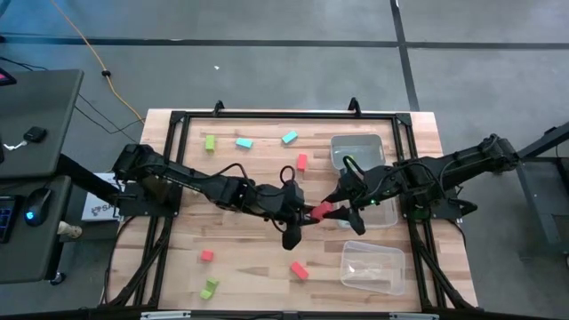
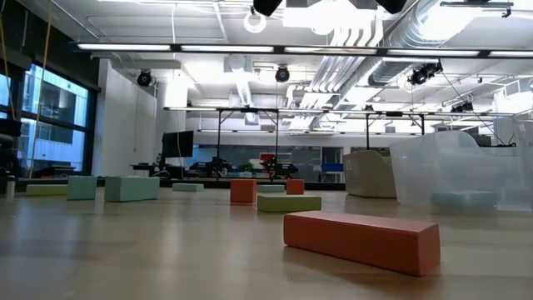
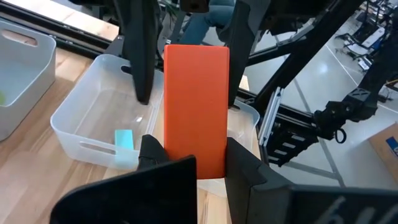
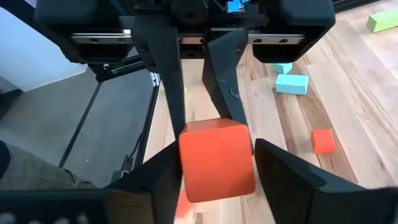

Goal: Sort & place blocks by color
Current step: Put the orange block into the bottom transparent bin

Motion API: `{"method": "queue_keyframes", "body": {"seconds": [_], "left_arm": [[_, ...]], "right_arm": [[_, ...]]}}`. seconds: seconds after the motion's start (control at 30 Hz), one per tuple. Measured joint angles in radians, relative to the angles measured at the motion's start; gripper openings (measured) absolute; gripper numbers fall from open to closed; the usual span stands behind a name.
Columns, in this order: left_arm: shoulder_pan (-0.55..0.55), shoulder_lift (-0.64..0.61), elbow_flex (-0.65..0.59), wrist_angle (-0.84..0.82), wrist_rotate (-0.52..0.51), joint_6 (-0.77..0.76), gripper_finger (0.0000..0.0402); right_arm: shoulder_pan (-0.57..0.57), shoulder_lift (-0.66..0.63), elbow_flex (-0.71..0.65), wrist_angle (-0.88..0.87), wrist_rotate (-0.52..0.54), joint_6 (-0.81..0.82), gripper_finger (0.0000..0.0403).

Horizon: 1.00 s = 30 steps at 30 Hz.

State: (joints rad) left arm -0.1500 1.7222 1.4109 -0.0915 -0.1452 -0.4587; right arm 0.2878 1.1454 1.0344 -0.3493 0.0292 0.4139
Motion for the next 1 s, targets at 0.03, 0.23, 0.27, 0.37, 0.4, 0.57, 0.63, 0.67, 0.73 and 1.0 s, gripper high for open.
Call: {"method": "queue_keyframes", "body": {"seconds": [0.03, 0.23, 0.27, 0.37, 0.4, 0.57, 0.63, 0.67, 0.73, 1.0], "left_arm": [[0.0, 0.0, 0.0, 0.0, 0.0, 0.0, 0.0003], [0.002, 0.0, 0.0, -0.001, 0.007, -0.001, 0.0005], [0.003, 0.0, 0.0, -0.001, 0.007, -0.003, 0.0008], [0.009, 0.0, 0.0, -0.001, 0.021, -0.03, 0.002], [0.012, 0.0, 0.0, -0.001, 0.026, -0.038, 0.0025], [0.019, 0.0, 0.0, -0.003, 0.035, -0.058, 0.0056], [0.019, 0.0, 0.0, -0.002, 0.034, -0.059, 0.0069], [0.019, 0.0, 0.0, -0.002, 0.039, -0.056, 0.0076], [0.02, 0.0, 0.0, -0.001, 0.054, -0.034, 0.0091], [0.023, 0.0, 0.0, -0.023, 0.059, -0.014, 0.0153]], "right_arm": [[0.0, 0.0, 0.0, 0.002, 0.002, 0.0, 0.0172], [0.001, 0.0, 0.0, 0.01, -0.008, -0.004, 0.0111], [0.002, 0.0, 0.0, 0.012, -0.009, -0.004, 0.0111], [0.001, 0.0, 0.0, 0.012, -0.009, 0.006, 0.0111], [0.001, 0.0, 0.0, 0.013, -0.009, 0.015, 0.0111], [0.001, 0.0, 0.0, 0.014, -0.003, 0.034, 0.0111], [0.002, 0.0, 0.0, 0.018, 0.0, 0.039, 0.0111], [0.002, 0.0, 0.0, 0.019, 0.002, 0.043, 0.0111], [0.002, 0.0, 0.0, 0.023, 0.008, 0.055, 0.0111], [0.002, 0.0, 0.0, -0.047, 0.006, 0.106, 0.0111]]}}
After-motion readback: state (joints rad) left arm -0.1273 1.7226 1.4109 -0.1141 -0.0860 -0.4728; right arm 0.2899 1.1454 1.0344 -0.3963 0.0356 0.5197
